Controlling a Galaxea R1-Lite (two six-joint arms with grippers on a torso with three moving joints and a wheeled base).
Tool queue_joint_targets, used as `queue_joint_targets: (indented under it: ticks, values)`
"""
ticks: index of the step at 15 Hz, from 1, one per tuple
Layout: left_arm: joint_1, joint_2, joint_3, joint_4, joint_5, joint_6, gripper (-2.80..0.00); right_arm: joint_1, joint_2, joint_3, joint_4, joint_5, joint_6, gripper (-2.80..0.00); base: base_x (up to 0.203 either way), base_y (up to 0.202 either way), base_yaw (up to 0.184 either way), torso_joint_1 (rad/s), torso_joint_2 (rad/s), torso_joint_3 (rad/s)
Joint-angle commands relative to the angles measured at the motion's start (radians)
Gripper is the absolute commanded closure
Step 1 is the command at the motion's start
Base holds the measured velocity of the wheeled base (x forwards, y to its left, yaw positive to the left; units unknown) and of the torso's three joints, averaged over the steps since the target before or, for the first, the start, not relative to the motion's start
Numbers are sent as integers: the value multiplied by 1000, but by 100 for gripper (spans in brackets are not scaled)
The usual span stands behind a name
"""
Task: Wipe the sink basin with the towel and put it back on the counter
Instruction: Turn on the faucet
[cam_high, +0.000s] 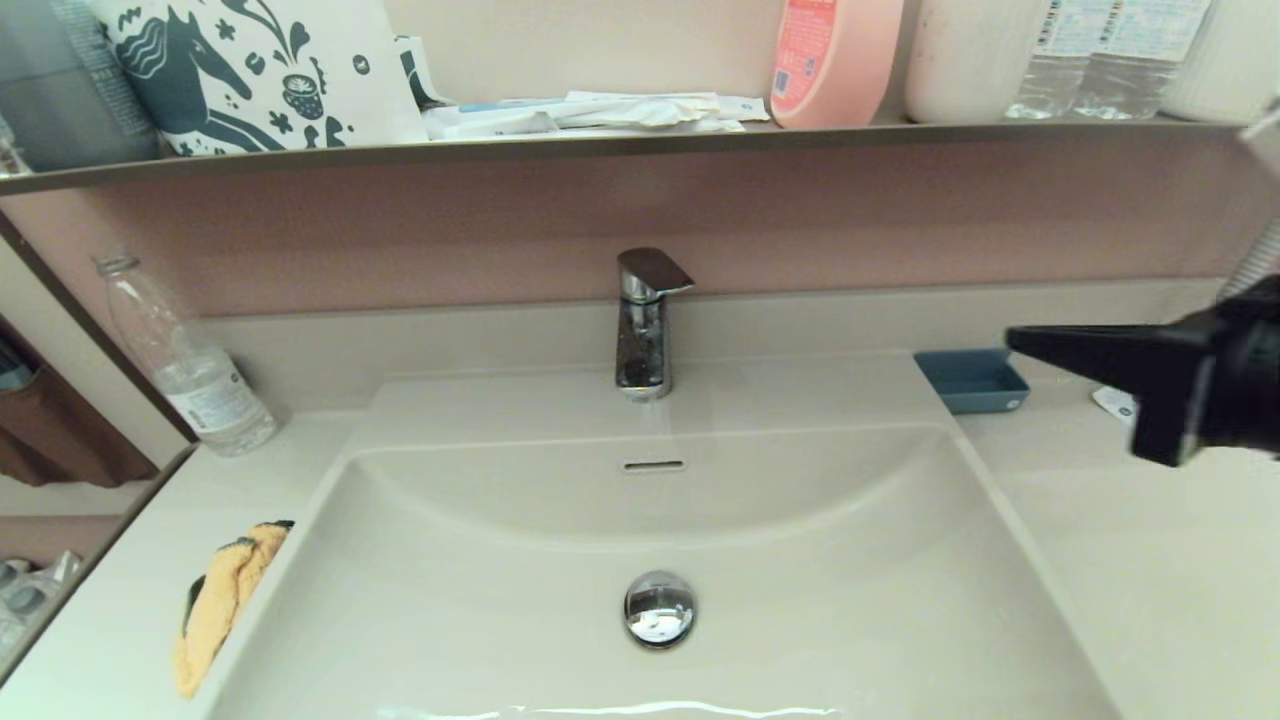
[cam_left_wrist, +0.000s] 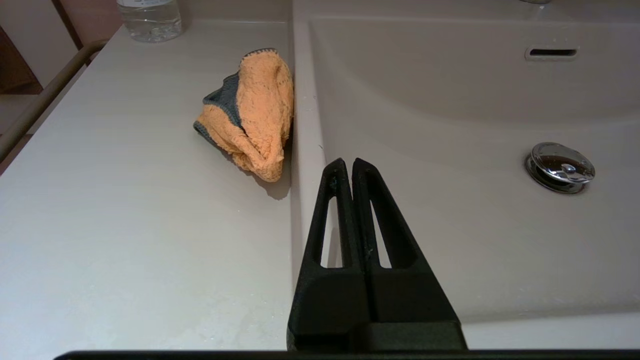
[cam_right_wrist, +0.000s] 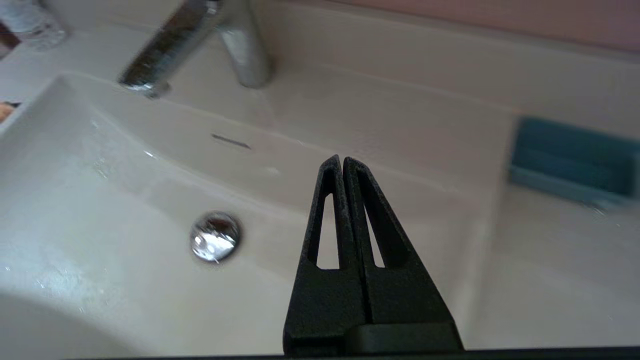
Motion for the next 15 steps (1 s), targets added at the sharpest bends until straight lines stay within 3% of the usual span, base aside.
queue_joint_targets:
  ticks: [1, 5, 10, 15]
  values:
    - [0, 1, 0, 0, 0, -1, 0, 75, 183, -10, -118, -27, -2, 0, 0, 0, 0, 0, 0, 0]
    - [0, 1, 0, 0, 0, -1, 0, 185, 422, -200, -222, -152, -19, 0, 0, 0, 0, 0, 0, 0]
    - [0, 1, 0, 0, 0, -1, 0, 210, 584, -346, -230, -175, -92, 0, 0, 0, 0, 0, 0, 0]
    - [0, 1, 0, 0, 0, -1, 0, 208, 661, -453, -220, -183, -101, 0, 0, 0, 0, 0, 0, 0]
